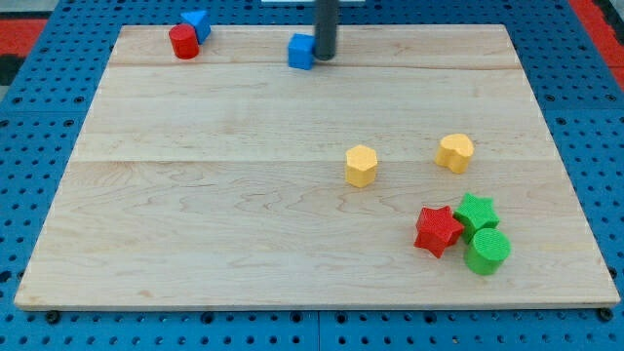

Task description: Push the blue blocks to the left side of the red circle

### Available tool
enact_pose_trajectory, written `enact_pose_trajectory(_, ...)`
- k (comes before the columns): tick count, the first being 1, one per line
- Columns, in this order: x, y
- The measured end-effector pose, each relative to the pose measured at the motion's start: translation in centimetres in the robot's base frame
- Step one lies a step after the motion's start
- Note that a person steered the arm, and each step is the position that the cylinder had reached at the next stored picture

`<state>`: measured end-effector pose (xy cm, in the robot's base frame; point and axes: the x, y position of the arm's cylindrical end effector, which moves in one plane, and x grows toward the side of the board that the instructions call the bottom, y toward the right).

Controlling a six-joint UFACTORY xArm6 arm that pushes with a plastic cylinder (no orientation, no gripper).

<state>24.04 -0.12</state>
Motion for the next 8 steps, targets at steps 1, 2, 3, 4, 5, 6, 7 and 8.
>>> enact_pose_trajectory(1,-2.2,2.5)
enact_pose_trajectory(2,0.4,-3.0)
enact_pose_trajectory(3,0.6,-8.5)
enact_pose_trajectory(4,3.3,-8.6)
enact_pose_trajectory(5,4.5,-10.6)
enact_pose_trajectory(6,2.5,-14.1)
enact_pose_trajectory(7,3.9,-13.6)
enact_pose_trajectory(8,6.0,-6.7)
